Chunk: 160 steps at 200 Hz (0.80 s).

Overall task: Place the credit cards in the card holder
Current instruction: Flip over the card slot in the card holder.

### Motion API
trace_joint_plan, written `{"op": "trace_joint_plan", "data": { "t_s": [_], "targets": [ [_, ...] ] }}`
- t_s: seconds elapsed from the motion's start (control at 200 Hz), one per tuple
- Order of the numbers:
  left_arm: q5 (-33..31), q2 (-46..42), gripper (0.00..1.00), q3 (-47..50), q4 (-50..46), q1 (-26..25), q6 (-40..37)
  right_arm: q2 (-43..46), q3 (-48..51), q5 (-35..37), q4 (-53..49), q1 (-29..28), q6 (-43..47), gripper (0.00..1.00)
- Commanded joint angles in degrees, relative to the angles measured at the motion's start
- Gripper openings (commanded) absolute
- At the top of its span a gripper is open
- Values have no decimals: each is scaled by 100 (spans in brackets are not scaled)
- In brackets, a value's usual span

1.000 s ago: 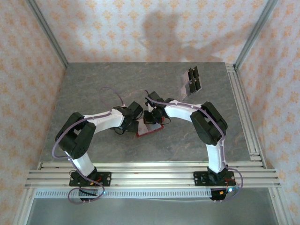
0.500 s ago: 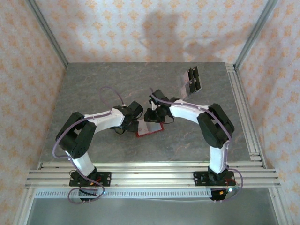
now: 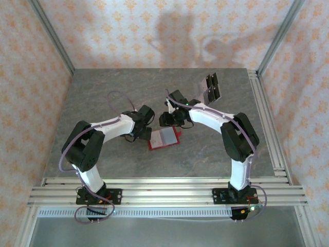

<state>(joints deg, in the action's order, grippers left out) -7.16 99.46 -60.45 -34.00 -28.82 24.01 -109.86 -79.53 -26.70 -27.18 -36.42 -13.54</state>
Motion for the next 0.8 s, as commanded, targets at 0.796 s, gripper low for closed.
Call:
{"op": "trace_joint_plan", "data": {
  "t_s": [0.796],
  "targets": [
    [-147, -606, 100, 209, 189, 173, 139, -377, 495, -185, 77, -134, 20, 49]
  ]
}}
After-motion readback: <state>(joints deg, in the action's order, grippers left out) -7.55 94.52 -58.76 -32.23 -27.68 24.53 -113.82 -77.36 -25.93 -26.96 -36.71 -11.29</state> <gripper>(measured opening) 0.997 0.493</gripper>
